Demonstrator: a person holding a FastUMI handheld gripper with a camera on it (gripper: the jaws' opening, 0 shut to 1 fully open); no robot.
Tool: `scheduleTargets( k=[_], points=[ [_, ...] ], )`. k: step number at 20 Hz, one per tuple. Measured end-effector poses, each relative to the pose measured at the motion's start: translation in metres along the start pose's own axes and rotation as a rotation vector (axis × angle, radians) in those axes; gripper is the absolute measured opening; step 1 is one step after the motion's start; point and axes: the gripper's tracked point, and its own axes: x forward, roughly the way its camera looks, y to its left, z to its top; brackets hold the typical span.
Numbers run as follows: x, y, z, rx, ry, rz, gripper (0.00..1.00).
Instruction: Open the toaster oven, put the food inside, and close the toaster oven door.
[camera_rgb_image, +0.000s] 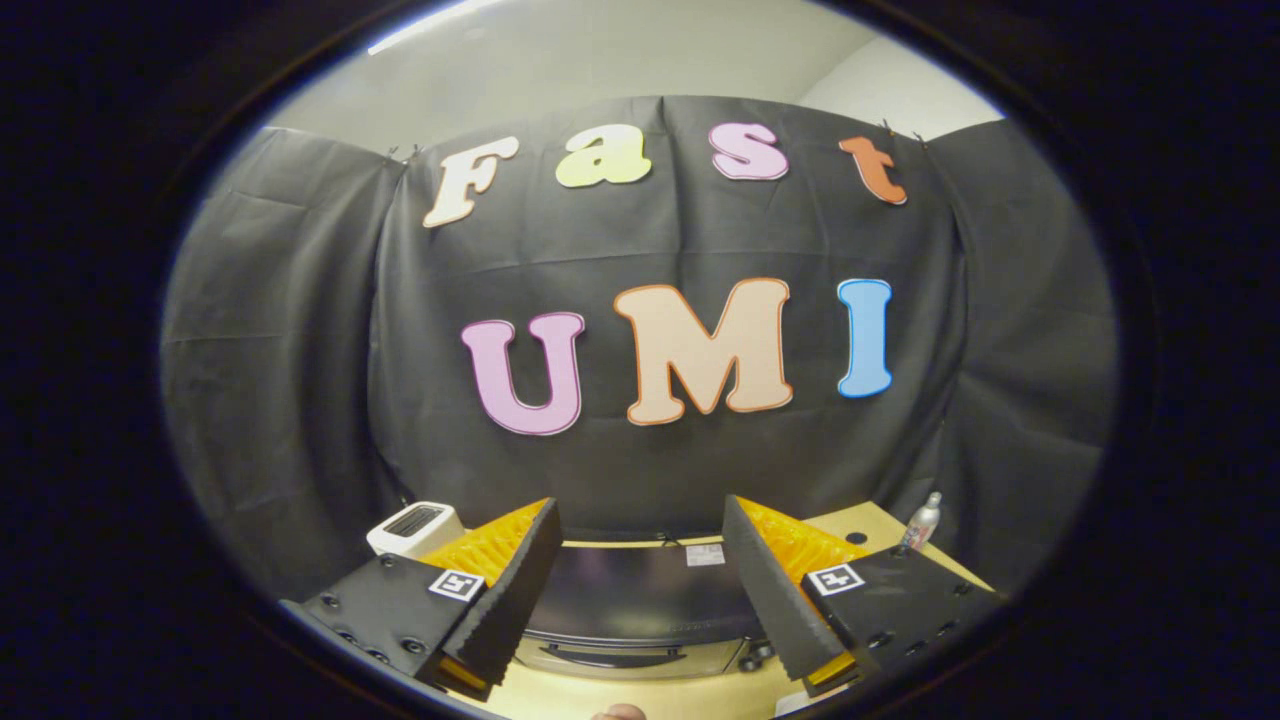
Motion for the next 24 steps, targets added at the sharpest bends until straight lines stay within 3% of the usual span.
scheduleTargets(
  k=[14, 19, 24],
  points=[
    [0.049, 0.011, -0.173, 0.016, 0.325, -0.024, 1.0],
    [0.045, 0.005, -0.203, 0.013, 0.387, -0.029, 1.0],
    [0.04, -0.001, -0.206, -0.026, 0.363, -0.024, 1.0]
  ],
)
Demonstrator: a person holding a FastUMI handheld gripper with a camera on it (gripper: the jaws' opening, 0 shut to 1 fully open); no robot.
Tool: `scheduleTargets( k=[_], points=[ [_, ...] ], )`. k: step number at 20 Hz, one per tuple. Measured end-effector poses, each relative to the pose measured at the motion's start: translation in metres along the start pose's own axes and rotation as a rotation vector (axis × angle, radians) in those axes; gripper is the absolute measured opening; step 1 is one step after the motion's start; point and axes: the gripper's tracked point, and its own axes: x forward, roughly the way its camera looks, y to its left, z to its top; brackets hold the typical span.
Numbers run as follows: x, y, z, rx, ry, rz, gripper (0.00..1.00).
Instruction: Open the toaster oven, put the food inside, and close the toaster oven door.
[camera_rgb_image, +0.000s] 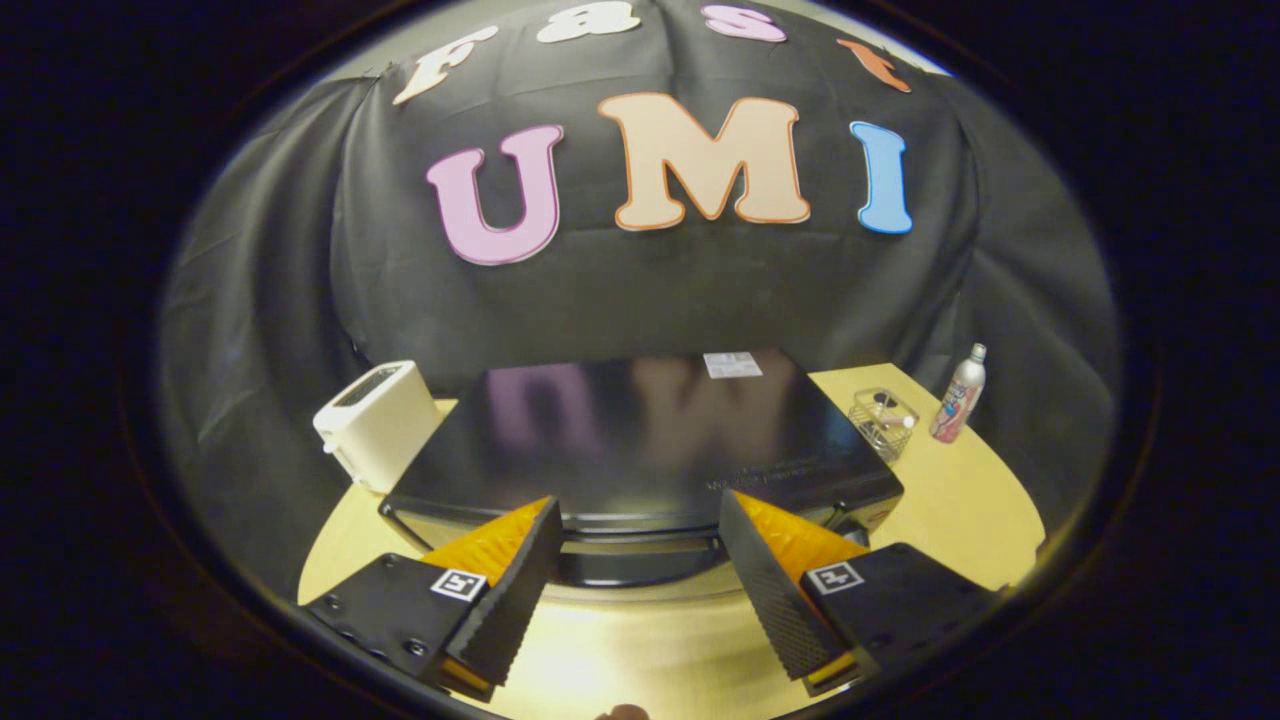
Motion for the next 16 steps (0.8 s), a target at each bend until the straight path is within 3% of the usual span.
scheduleTargets(
  k=[7, 16],
  points=[
    [-0.013, -0.002, -0.011, 0.069, 0.013, -0.007, 1.0],
    [-0.042, -0.005, -0.035, 0.042, 0.03, -0.007, 1.0]
  ],
)
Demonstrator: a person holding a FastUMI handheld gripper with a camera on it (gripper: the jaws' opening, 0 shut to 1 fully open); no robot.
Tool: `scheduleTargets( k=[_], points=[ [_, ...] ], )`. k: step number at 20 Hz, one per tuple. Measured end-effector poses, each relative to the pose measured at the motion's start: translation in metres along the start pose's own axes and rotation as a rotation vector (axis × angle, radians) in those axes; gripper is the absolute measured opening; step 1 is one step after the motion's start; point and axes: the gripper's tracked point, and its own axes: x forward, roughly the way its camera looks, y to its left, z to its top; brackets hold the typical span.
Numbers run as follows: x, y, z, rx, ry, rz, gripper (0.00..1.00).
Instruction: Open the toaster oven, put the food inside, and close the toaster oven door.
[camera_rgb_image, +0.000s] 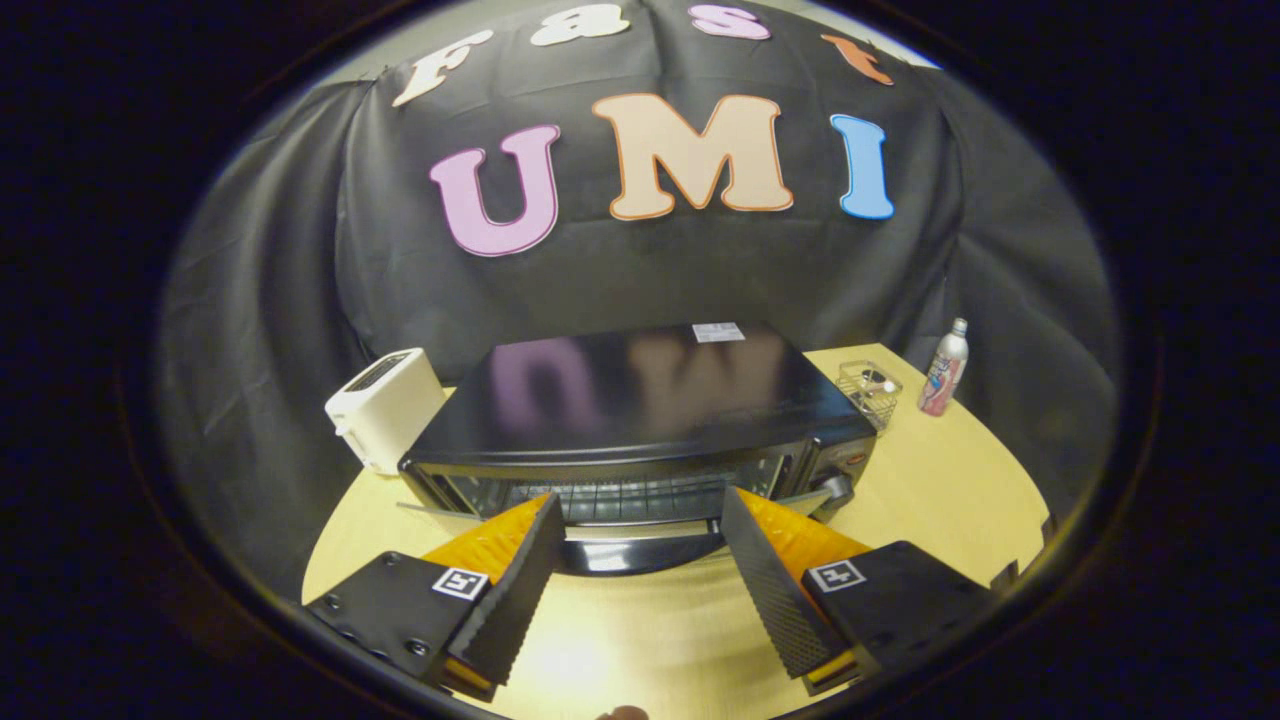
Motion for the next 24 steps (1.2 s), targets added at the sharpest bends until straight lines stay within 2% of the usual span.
scheduleTargets(
  k=[12, 24],
  points=[
    [-0.034, -0.008, -0.046, -0.005, 0.041, -0.003, 1.0],
    [-0.054, -0.015, -0.103, -0.022, 0.153, -0.011, 1.0]
  ],
)
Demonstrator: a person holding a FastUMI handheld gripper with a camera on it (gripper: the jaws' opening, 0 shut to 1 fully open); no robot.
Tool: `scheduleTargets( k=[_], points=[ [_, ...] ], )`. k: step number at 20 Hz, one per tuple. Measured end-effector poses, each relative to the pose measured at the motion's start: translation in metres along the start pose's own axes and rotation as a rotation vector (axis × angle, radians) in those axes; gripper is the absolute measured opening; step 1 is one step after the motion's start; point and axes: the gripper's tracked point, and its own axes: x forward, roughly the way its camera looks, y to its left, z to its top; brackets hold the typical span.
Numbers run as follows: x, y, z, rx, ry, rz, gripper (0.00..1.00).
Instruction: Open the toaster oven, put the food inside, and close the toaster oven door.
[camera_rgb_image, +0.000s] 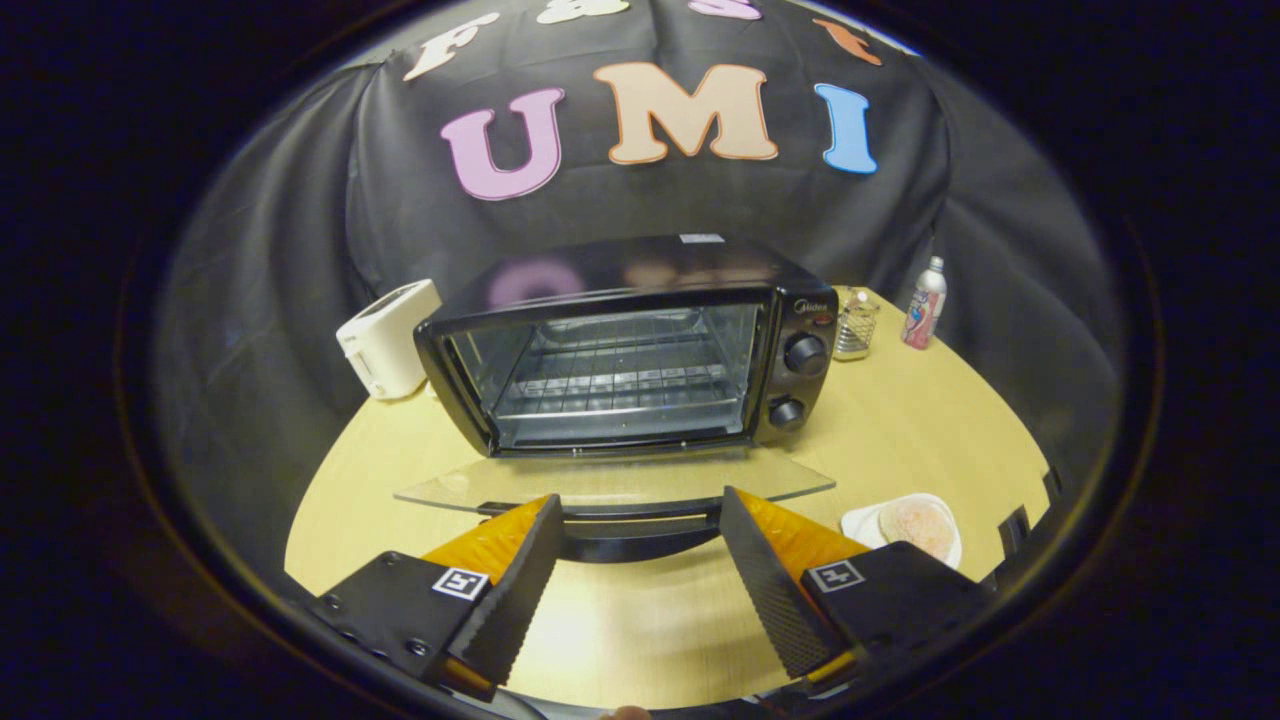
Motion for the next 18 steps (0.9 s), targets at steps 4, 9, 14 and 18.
scheduleTargets(
  k=[4, 9, 14, 18],
  points=[
    [-0.001, -0.002, -0.013, 0.109, 0.009, 0.003, 0.99],
    [0.0, 0.001, -0.031, 0.146, 0.039, 0.018, 1.0],
    [0.006, 0.006, -0.06, 0.096, 0.109, 0.02, 1.0],
    [0.013, 0.007, -0.087, 0.074, 0.171, -0.012, 1.0]
  ],
)
